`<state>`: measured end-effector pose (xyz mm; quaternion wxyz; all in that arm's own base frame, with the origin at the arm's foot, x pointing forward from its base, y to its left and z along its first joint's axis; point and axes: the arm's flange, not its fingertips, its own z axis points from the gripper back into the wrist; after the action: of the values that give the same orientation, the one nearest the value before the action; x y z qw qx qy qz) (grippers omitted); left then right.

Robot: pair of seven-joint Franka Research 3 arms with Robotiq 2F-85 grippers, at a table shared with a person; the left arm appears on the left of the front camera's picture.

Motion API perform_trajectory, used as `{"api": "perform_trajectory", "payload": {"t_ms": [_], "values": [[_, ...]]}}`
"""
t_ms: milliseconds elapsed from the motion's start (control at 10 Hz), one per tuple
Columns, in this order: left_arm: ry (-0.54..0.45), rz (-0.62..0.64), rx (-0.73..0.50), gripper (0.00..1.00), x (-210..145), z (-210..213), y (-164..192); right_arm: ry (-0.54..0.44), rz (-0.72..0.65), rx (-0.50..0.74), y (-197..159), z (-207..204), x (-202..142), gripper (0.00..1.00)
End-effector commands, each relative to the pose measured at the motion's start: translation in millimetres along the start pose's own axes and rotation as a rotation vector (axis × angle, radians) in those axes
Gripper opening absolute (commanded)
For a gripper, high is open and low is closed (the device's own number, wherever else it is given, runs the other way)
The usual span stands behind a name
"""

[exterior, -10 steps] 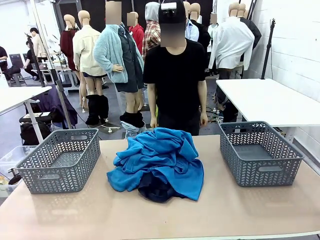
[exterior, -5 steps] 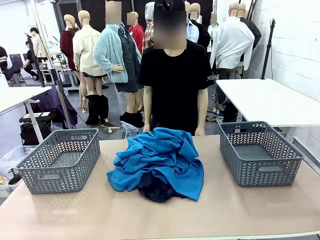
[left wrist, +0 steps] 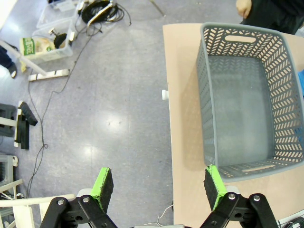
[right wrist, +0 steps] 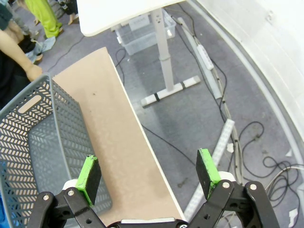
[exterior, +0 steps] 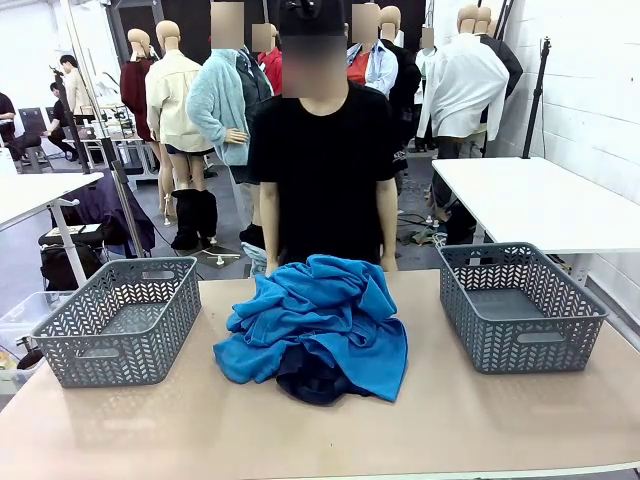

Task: Sort the tops and bottoms.
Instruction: Lift clothes from the center of the table with your left hand.

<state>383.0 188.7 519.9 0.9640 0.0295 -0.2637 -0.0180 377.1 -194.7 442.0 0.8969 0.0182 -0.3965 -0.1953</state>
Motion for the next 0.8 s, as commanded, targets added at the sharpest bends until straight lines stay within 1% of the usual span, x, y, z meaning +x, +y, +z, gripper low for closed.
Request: {"api": "perform_trajectory", "payload": {"t_ms": [0,200,300,400,600,700], "values": [[-0.006,0.002,-0.01,1.0,-3,1,1,0.005,-0.02,-0.011,3,-1,-1,1.0],[0.0,0.0,0.0,1.0,0,0,0,0.005,-0.02,-0.011,3,-1,-1,1.0],[-0.061,-0.015,0.02,1.0,12,17,-11,0.005,-0.02,-0.011,3,-1,-1,1.0],[-0.157,-0.08,0.011,1.0,26,42,-31,0.005,-0.02,-0.011,3,-1,-1,1.0],[-0.332,-0.253,0.026,1.0,49,89,-78,0.005,-0.02,-0.011,3,-1,-1,1.0],[-0.369,-0.357,0.02,1.0,62,109,-108,0.005,-0.02,-0.011,3,-1,-1,1.0]]}}
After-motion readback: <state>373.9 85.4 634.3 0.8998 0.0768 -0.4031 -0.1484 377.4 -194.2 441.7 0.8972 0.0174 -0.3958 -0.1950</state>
